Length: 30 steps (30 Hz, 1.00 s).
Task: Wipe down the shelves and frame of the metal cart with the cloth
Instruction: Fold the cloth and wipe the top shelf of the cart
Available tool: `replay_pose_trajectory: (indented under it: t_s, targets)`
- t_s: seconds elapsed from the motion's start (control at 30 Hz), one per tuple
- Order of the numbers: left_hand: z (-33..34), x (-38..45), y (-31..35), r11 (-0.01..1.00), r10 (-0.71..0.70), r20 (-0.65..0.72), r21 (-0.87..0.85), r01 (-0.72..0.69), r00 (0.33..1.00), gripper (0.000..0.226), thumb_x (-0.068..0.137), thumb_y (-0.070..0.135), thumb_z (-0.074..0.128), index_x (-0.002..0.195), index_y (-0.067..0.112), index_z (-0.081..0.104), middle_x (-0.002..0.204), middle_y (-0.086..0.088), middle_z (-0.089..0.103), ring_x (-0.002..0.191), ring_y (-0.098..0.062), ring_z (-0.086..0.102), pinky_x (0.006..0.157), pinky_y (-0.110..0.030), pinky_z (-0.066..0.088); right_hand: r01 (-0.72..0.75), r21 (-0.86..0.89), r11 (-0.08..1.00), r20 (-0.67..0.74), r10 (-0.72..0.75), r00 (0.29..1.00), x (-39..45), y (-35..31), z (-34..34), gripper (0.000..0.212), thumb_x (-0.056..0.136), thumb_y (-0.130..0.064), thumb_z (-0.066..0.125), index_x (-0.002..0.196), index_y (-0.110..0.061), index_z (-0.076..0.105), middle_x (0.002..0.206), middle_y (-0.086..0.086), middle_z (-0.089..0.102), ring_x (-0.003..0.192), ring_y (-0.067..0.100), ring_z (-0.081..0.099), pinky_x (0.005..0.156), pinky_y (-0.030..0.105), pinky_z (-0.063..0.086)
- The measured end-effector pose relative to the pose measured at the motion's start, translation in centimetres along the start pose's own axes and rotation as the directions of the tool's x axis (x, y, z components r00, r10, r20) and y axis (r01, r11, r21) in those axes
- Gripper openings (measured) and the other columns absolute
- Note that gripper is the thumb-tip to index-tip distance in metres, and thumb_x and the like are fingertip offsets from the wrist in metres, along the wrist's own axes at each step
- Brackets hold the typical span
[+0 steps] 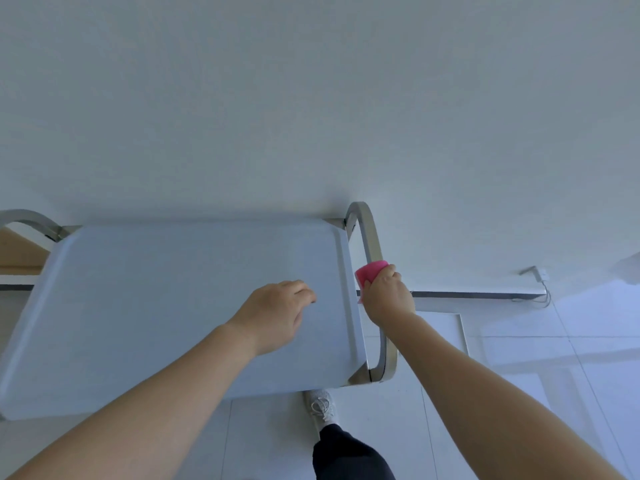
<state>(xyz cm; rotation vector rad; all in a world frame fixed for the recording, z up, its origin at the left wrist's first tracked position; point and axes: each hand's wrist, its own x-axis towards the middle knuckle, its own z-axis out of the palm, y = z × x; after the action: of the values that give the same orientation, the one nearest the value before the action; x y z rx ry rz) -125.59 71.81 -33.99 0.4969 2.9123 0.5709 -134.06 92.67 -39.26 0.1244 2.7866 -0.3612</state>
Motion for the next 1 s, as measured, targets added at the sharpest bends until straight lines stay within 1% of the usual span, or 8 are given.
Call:
replay_pose_trajectory:
  t_s: [0.37, 0.53, 0.6, 0.67, 0.73, 0.8, 0.9, 1.0]
  targets:
    - [0.8, 3.2, -4.3, 0.99, -0.122, -0.079, -0.083, 0.116, 0.989, 0.034, 0.084, 0.007, 0.048, 0.115, 0.012, 0.06, 0.116, 0.0, 0.061, 0.099, -0.023, 0.058, 0.079, -0.033, 0.047, -0.008, -0.102, 0.995, 0.006, 0.009, 1.0, 9.1, -4.6, -1.8, 0.077, 0.087, -0.024, 0.057, 0.137, 0.012, 0.011, 0.129, 0.021, 0.041, 0.112, 0.031, 0.055, 0.077, 0.033, 0.047]
    - [0.3, 4.0, -5.9, 0.983, -0.172, -0.088, -0.086, 0.165, 0.981, 0.034, 0.086, 0.008, 0.046, 0.117, 0.014, 0.058, 0.118, 0.002, 0.06, 0.1, -0.021, 0.057, 0.08, -0.034, 0.047, 0.056, -0.264, 0.963, 0.041, -0.047, 0.998, 13.6, -6.6, -2.9, 0.081, 0.085, -0.023, 0.061, 0.137, 0.012, 0.011, 0.133, 0.023, 0.037, 0.118, 0.03, 0.048, 0.078, 0.033, 0.046]
    - [0.1, 4.2, -6.6, 0.98, -0.193, -0.095, -0.074, 0.187, 0.977, 0.034, 0.087, 0.009, 0.045, 0.118, 0.016, 0.056, 0.119, 0.004, 0.059, 0.101, -0.019, 0.056, 0.08, -0.031, 0.045, 0.075, -0.312, 0.947, 0.073, -0.054, 0.996, 15.7, -7.9, -3.6, 0.065, 0.08, -0.013, 0.062, 0.132, 0.006, 0.029, 0.123, 0.018, 0.046, 0.113, 0.03, 0.05, 0.073, 0.035, 0.043]
    - [-0.1, 4.2, -7.3, 0.976, -0.215, -0.098, -0.057, 0.21, 0.972, 0.035, 0.088, 0.01, 0.044, 0.12, 0.017, 0.055, 0.121, 0.005, 0.057, 0.102, -0.017, 0.055, 0.081, -0.028, 0.042, 0.166, -0.413, 0.895, 0.16, -0.108, 0.981, 17.4, -9.2, -4.2, 0.043, 0.072, -0.005, 0.061, 0.114, -0.007, 0.053, 0.097, 0.006, 0.052, 0.103, 0.028, 0.051, 0.07, 0.037, 0.042]
    - [-0.3, 4.1, -8.0, 0.97, -0.243, -0.096, -0.053, 0.238, 0.965, 0.035, 0.089, 0.011, 0.043, 0.121, 0.018, 0.053, 0.123, 0.006, 0.056, 0.103, -0.017, 0.054, 0.081, -0.028, 0.041, 0.265, -0.518, 0.813, 0.253, -0.15, 0.956, 18.8, -10.0, -4.4, 0.026, 0.069, -0.004, 0.059, 0.094, -0.012, 0.062, 0.074, -0.001, 0.048, 0.084, 0.024, 0.05, 0.067, 0.035, 0.043]
    - [-0.8, 3.8, -8.6, 0.96, -0.278, -0.099, -0.046, 0.275, 0.955, 0.035, 0.089, 0.012, 0.042, 0.122, 0.019, 0.052, 0.124, 0.007, 0.055, 0.104, -0.016, 0.053, 0.083, -0.028, 0.041, 0.322, -0.567, 0.758, 0.307, -0.169, 0.937, 19.5, -10.6, -4.5, 0.02, 0.07, -0.007, 0.054, 0.086, -0.014, 0.065, 0.068, -0.003, 0.051, 0.07, 0.02, 0.049, 0.065, 0.032, 0.044]
    - [-1.8, 2.8, -9.2, 0.945, -0.328, -0.128, -0.039, 0.326, 0.936, 0.035, 0.09, 0.013, 0.042, 0.122, 0.02, 0.053, 0.124, 0.007, 0.055, 0.105, -0.016, 0.054, 0.084, -0.029, 0.044, 0.362, -0.612, 0.703, 0.323, -0.196, 0.926, 19.1, -11.2, -4.7, 0.024, 0.074, -0.015, 0.051, 0.095, -0.021, 0.062, 0.083, -0.003, 0.055, 0.082, 0.023, 0.055, 0.07, 0.034, 0.047]
    - [-3.3, 1.5, -9.4, 0.935, -0.354, -0.158, -0.033, 0.353, 0.922, 0.034, 0.089, 0.014, 0.043, 0.12, 0.019, 0.054, 0.122, 0.007, 0.057, 0.104, -0.015, 0.054, 0.084, -0.031, 0.045, 0.387, -0.586, 0.712, 0.208, -0.329, 0.921, 17.3, -11.5, -4.7, 0.03, 0.085, -0.021, 0.047, 0.115, -0.021, 0.052, 0.108, 0.004, 0.057, 0.1, 0.028, 0.058, 0.084, 0.038, 0.047]
